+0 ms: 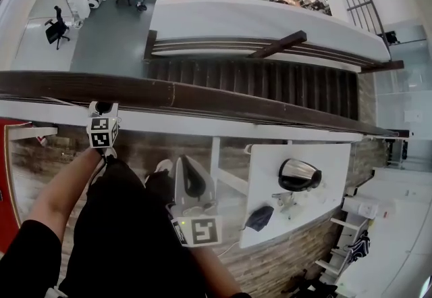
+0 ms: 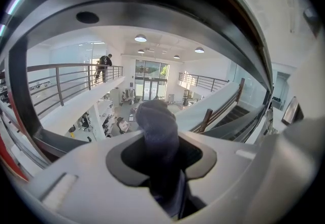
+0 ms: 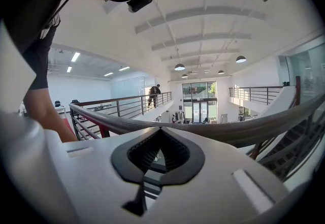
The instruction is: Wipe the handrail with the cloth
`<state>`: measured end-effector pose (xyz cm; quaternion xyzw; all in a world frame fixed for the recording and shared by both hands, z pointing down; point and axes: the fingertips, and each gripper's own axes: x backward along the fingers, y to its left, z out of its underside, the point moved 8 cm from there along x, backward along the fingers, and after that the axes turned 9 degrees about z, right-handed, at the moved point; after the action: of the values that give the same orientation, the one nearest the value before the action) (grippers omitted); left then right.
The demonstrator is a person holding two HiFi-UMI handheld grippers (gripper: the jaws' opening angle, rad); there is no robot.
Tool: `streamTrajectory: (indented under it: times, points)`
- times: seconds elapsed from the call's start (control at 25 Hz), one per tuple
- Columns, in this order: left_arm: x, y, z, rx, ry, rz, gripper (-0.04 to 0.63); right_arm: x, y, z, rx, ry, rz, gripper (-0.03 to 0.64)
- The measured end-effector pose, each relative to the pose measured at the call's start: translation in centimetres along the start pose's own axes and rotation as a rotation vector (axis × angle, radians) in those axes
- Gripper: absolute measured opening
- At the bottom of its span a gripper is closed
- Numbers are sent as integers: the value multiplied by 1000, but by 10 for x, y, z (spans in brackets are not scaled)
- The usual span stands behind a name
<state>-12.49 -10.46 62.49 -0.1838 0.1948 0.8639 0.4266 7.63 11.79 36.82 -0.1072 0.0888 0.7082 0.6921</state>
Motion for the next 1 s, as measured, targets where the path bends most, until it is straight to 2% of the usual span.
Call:
streamTrajectory:
  times: [0.48,1.0]
  points:
    - [-11,-25,-3,-1,8,28,117,15,-21,2,-17,-1,29,2]
    - [-14,-41,-6,0,14,10,118,25,-42,0,-20,-21,17,2]
